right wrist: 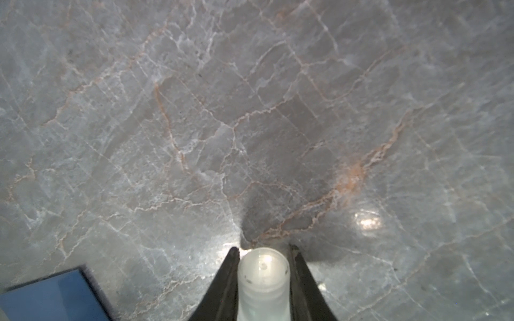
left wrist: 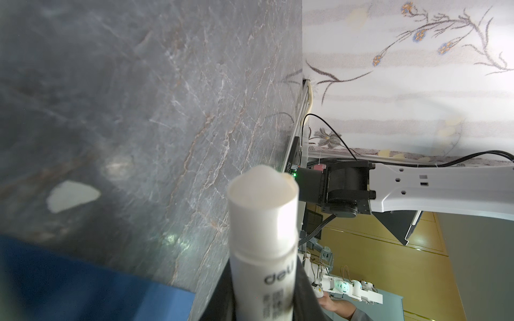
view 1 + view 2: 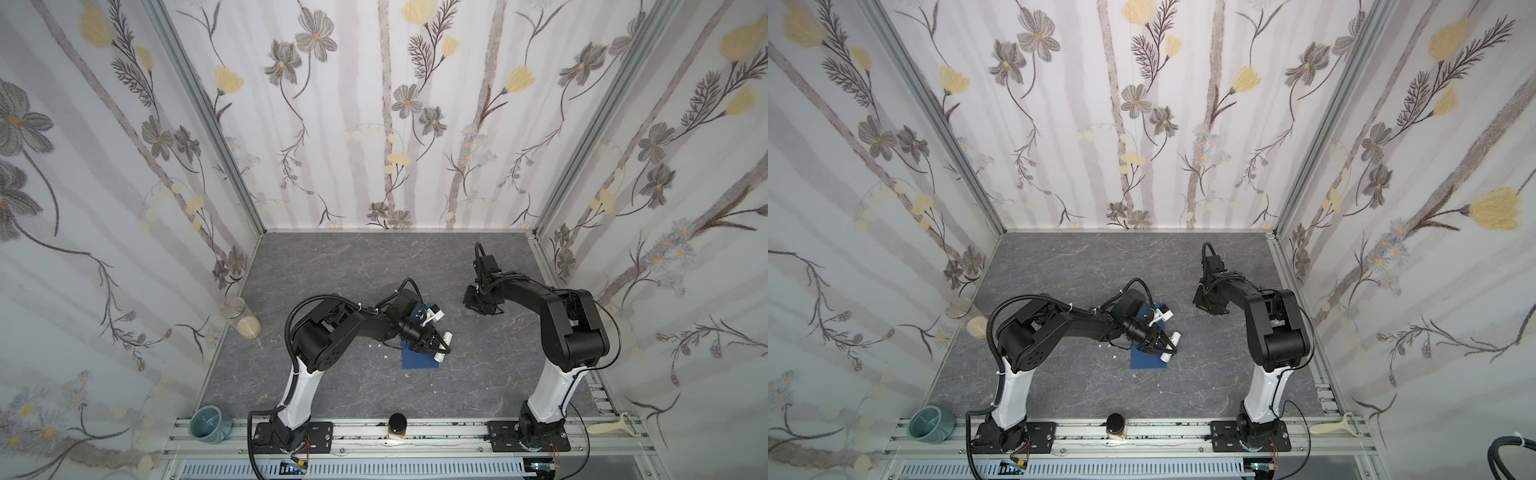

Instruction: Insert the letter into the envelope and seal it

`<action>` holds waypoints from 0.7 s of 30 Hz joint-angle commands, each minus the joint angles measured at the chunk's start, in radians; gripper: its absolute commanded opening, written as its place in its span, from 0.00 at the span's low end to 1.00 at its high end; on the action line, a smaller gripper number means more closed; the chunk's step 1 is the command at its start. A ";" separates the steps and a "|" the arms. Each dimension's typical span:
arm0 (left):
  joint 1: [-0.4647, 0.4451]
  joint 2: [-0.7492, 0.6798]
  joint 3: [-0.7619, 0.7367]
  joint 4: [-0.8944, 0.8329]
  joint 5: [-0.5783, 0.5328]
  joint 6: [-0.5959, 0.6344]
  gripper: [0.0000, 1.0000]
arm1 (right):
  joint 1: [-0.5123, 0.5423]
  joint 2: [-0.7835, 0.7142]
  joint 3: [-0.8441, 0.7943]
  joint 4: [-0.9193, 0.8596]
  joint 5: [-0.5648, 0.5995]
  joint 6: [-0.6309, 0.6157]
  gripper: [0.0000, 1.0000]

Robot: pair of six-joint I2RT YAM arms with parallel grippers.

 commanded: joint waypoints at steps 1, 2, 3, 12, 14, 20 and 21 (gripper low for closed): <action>-0.001 0.018 0.025 0.022 -0.001 -0.010 0.00 | 0.004 -0.027 -0.001 -0.001 -0.005 -0.003 0.28; 0.000 0.022 0.032 0.022 -0.003 -0.013 0.00 | 0.006 -0.033 -0.002 0.000 -0.008 -0.002 0.28; -0.002 0.030 0.039 0.022 -0.004 -0.017 0.00 | 0.008 -0.039 -0.003 -0.001 -0.011 0.000 0.28; -0.008 0.070 0.099 0.022 -0.023 -0.038 0.00 | 0.029 -0.084 -0.033 0.015 -0.044 0.020 0.29; -0.008 0.079 0.109 0.022 -0.024 -0.042 0.00 | 0.034 -0.093 -0.040 0.018 -0.050 0.024 0.30; -0.009 0.105 0.143 0.023 -0.034 -0.054 0.00 | 0.043 -0.130 -0.069 0.026 -0.065 0.039 0.30; -0.008 0.108 0.150 0.024 -0.036 -0.054 0.00 | 0.045 -0.135 -0.073 0.027 -0.067 0.043 0.30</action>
